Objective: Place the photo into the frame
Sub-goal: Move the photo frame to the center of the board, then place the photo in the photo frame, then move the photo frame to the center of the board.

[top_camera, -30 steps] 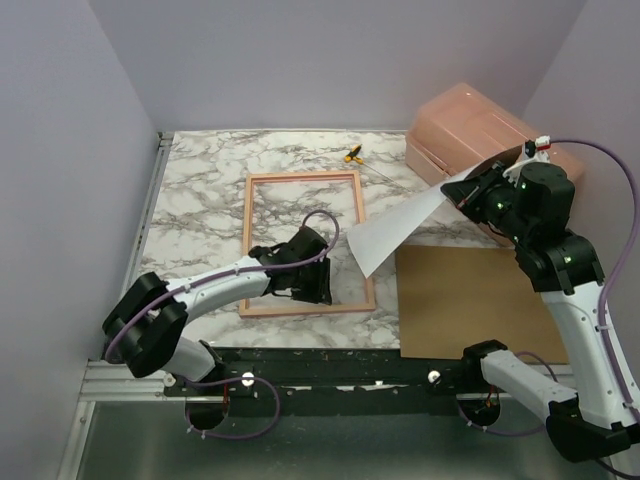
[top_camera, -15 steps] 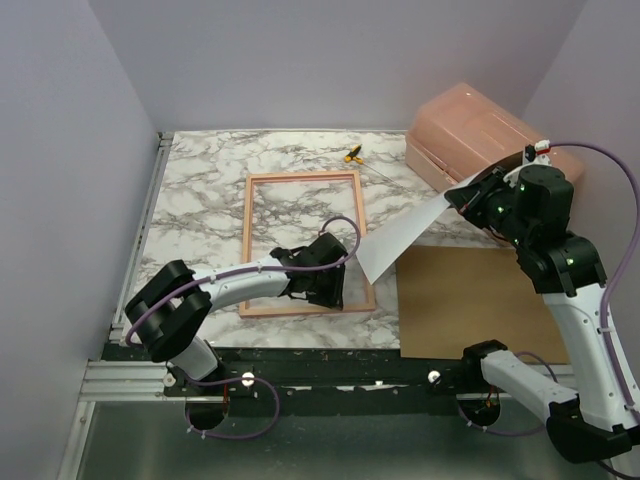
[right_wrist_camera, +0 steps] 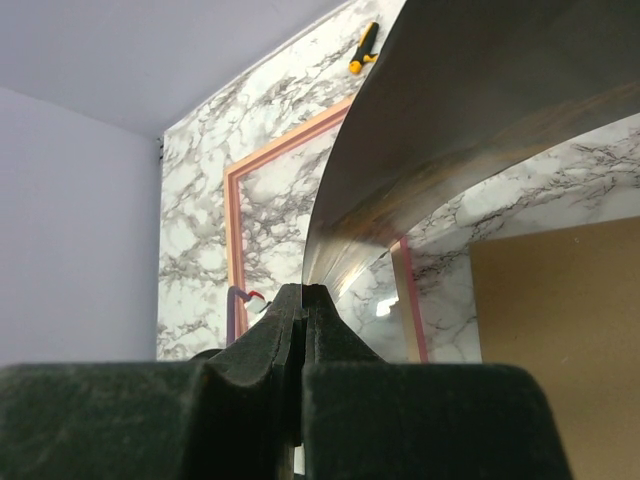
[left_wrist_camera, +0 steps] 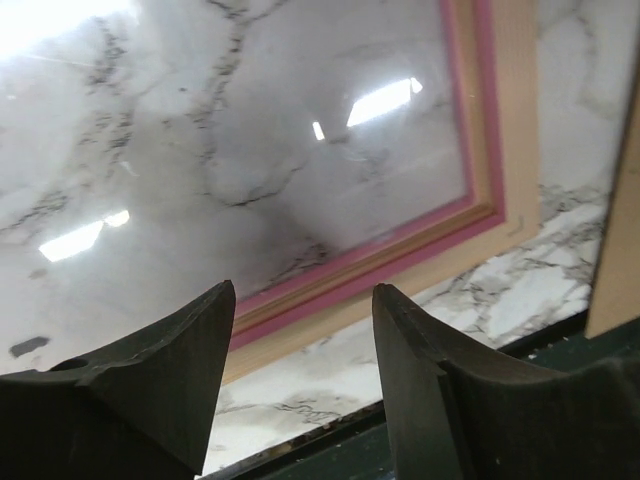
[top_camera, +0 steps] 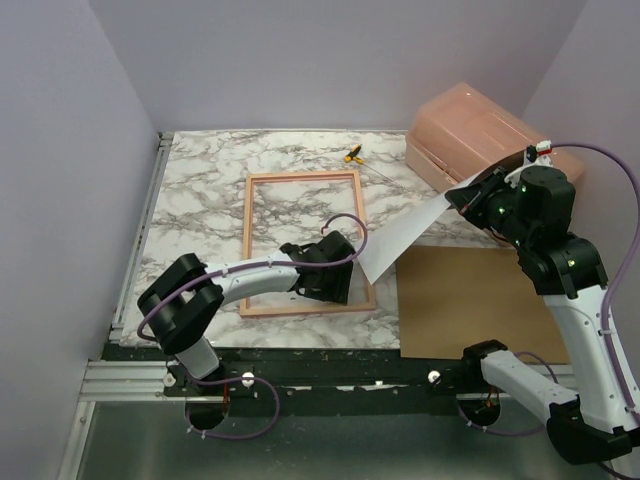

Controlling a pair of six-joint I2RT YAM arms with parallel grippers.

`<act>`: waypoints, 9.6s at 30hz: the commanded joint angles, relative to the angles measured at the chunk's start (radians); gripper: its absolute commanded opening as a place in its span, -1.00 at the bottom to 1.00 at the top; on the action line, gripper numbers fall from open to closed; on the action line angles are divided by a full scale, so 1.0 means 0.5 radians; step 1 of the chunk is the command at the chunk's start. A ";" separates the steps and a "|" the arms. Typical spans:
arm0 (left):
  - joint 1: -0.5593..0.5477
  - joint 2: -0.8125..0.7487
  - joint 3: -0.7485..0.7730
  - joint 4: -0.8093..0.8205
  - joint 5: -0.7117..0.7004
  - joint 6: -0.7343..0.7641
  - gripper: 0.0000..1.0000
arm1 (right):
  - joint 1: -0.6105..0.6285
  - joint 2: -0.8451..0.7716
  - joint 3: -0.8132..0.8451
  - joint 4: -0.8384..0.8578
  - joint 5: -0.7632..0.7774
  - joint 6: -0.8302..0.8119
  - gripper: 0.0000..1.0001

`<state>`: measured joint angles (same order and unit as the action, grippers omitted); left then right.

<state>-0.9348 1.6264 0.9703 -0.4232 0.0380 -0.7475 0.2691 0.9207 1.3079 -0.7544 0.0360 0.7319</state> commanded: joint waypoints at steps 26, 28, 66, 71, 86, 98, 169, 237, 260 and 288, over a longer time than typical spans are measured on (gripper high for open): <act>-0.223 0.023 -0.093 0.192 0.244 -0.066 -0.30 | 0.002 -0.032 0.156 -0.068 -0.057 -0.028 -0.99; -0.242 -0.019 -0.121 0.208 0.250 -0.100 -0.31 | 0.000 -0.031 0.153 -0.050 -0.057 -0.032 -0.99; 0.875 -1.932 0.046 -0.406 0.495 0.093 0.57 | 0.019 0.648 0.339 0.666 -1.601 0.030 -0.99; 0.876 -2.057 0.421 -0.662 0.340 0.357 0.57 | 0.029 0.824 0.486 0.817 -1.666 0.074 -0.99; 0.876 -2.226 0.617 -0.661 0.249 0.518 0.66 | 0.523 1.239 0.746 1.256 -2.038 0.169 -0.99; 0.876 -2.228 0.236 -0.395 0.390 0.318 0.67 | 0.388 1.042 -0.221 1.235 -1.872 -0.092 -0.99; 0.876 -2.175 -0.087 -0.303 0.487 0.252 0.69 | 0.198 1.894 0.186 0.358 -0.890 -0.642 0.42; 0.809 -1.623 -0.678 0.375 0.933 -0.310 0.71 | 0.565 0.923 -0.613 0.597 -0.314 -0.032 0.43; -0.129 -0.044 -0.203 1.252 0.998 -0.697 0.24 | 0.563 -0.391 -0.362 -0.032 0.175 0.146 0.45; -0.622 0.495 -0.148 1.456 0.955 -1.271 0.15 | 0.563 -0.467 -0.415 -0.052 0.196 0.152 0.45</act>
<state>-1.2377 1.8236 0.9085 0.2249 0.5171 -1.3209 0.5465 0.7033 1.1095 -0.7563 0.1043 0.7979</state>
